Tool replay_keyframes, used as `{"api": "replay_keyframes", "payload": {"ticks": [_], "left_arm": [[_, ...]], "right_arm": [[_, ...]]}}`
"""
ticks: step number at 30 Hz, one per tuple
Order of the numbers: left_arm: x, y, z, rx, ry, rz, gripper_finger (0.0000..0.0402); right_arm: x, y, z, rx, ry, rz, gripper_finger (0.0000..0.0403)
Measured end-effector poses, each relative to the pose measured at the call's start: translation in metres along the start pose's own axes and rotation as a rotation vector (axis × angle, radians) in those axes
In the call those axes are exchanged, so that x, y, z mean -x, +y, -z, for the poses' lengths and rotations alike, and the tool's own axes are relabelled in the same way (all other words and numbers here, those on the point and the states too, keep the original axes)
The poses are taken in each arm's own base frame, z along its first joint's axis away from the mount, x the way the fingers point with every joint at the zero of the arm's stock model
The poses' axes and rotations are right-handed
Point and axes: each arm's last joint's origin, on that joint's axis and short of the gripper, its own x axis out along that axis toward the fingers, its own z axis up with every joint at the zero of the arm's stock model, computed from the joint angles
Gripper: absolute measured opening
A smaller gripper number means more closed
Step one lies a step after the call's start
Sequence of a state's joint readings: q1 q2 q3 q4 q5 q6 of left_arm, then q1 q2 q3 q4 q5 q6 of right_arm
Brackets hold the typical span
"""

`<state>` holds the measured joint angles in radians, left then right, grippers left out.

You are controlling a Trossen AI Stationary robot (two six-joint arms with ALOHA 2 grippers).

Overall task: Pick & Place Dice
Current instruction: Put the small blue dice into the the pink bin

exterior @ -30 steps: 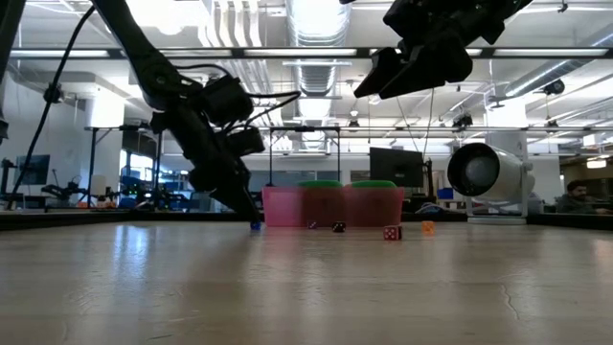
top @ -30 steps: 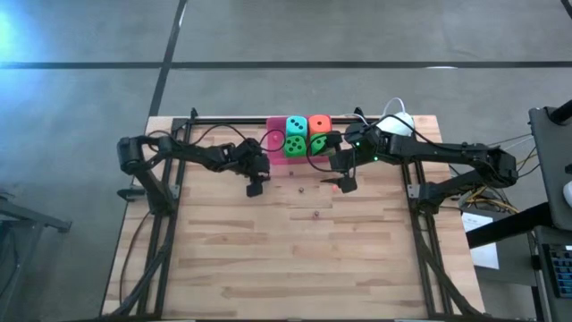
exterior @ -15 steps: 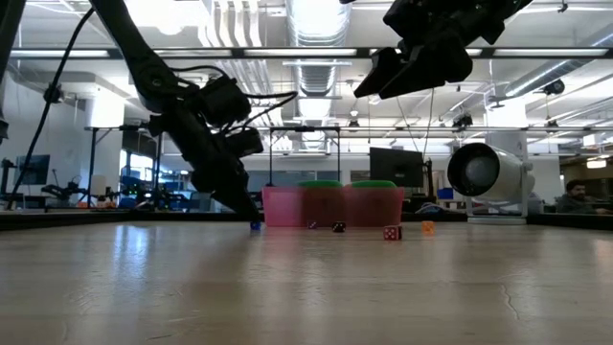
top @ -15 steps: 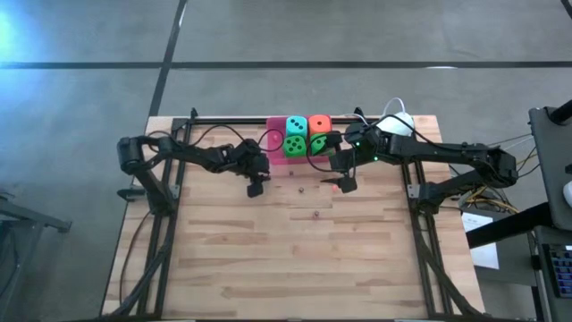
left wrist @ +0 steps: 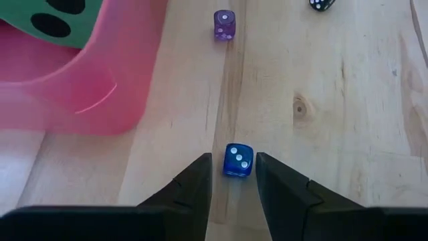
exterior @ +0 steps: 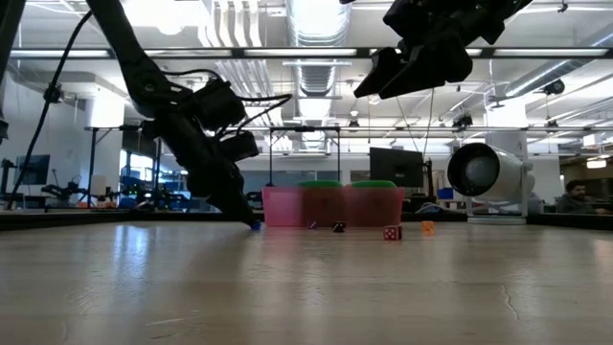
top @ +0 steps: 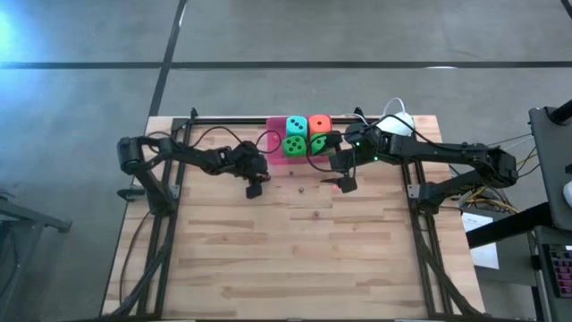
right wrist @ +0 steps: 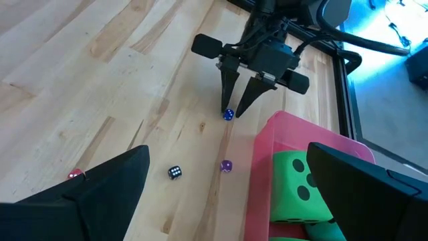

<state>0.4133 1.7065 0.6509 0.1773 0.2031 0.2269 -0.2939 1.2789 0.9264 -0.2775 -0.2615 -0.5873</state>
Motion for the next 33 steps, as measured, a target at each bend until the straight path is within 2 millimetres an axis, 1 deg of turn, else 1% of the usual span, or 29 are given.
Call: {"api": "replay_keyframes", "payload": {"ticks": [15,24,33], "left_arm": [[0.000,0.000,0.000,0.016,-0.010,-0.002,0.0118],[-0.019,0.000,0.006,0.031,-0.010,0.013,0.0118],[-0.015,0.000,0.004,0.037,-0.009,0.003,0.0118]], "right_arm": [[0.000,0.000,0.000,0.001,-0.004,0.003,0.0400],[0.000,0.000,-0.001,0.002,-0.005,0.003,0.0400],[0.000,0.000,0.000,0.001,-0.004,0.003,0.0400]]}}
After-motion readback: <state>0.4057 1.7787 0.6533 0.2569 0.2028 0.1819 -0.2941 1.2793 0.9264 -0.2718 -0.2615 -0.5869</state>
